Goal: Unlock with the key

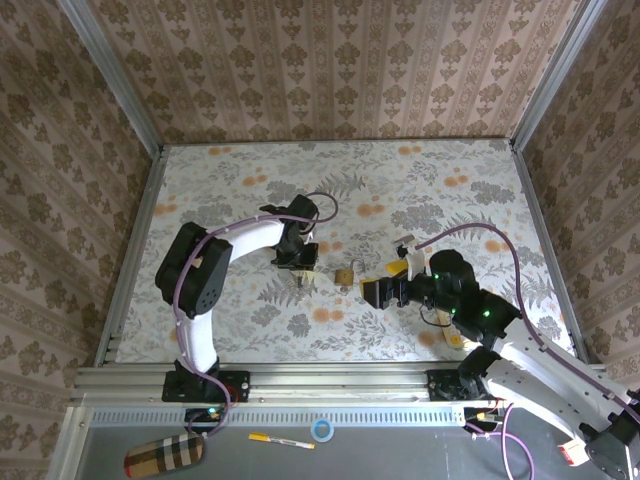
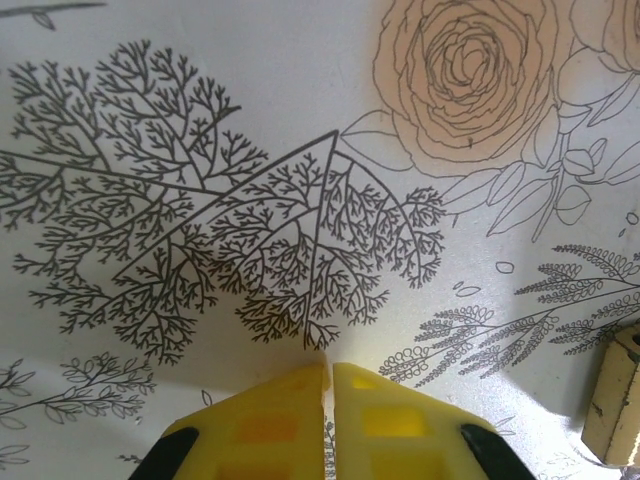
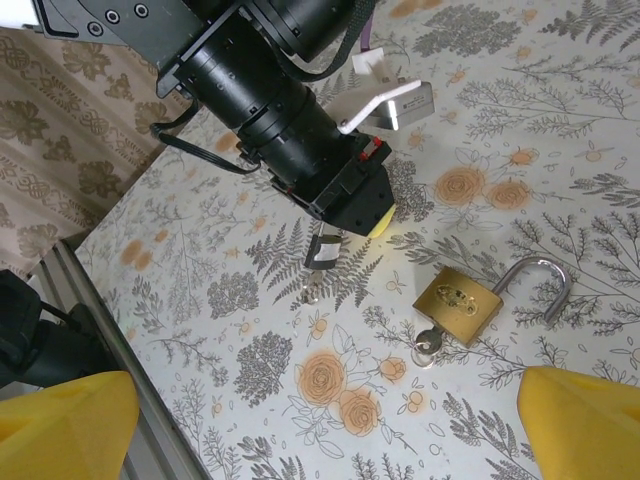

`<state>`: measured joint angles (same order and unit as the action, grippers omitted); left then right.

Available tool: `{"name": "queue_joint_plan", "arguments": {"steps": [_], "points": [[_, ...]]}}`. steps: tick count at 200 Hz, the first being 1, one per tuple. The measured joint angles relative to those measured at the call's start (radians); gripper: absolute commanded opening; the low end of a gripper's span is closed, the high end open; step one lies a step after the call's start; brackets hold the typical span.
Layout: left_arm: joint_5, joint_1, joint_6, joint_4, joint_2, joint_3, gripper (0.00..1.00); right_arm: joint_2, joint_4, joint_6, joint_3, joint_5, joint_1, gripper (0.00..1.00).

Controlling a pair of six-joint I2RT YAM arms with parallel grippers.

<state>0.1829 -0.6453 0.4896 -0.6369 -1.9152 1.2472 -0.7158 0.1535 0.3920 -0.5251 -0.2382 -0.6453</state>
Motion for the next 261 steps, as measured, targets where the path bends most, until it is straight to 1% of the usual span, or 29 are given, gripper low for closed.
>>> {"name": "queue_joint_plan", "arguments": {"steps": [20,36,69,118,139,170,184,209,240,261], "points": [[-0.024,-0.014,0.006,-0.008,-0.005,0.008,0.05,0.008,0.008,0.000,0.007,0.000,0.000,0.98],[-0.043,-0.023,0.015,-0.009,-0.008,0.011,0.13,0.012,0.009,0.000,0.013,0.000,0.000,0.98],[-0.066,-0.043,0.048,0.005,-0.010,0.011,0.25,0.021,0.011,0.002,0.017,0.000,0.002,0.98],[-0.075,-0.056,0.091,0.024,-0.006,0.006,0.31,0.031,0.011,0.004,0.028,0.000,0.002,0.98],[-0.068,-0.057,0.109,0.052,0.006,-0.012,0.36,0.031,0.011,0.004,0.035,0.000,0.002,0.98],[-0.050,-0.056,0.148,0.127,0.050,-0.071,0.50,0.031,0.011,0.005,0.039,0.000,0.002,0.98],[-0.040,-0.055,0.165,0.182,0.084,-0.118,0.52,0.033,0.011,0.005,0.039,0.000,0.002,0.98],[-0.033,-0.053,0.182,0.241,0.135,-0.175,0.53,0.035,0.011,0.005,0.044,0.000,0.002,0.98],[-0.049,-0.055,0.188,0.228,0.210,-0.193,0.50,0.035,0.011,0.007,0.049,0.000,0.002,0.98],[-0.054,-0.056,0.187,0.207,0.230,-0.194,0.50,0.035,0.010,0.007,0.050,0.000,0.002,0.98]]}}
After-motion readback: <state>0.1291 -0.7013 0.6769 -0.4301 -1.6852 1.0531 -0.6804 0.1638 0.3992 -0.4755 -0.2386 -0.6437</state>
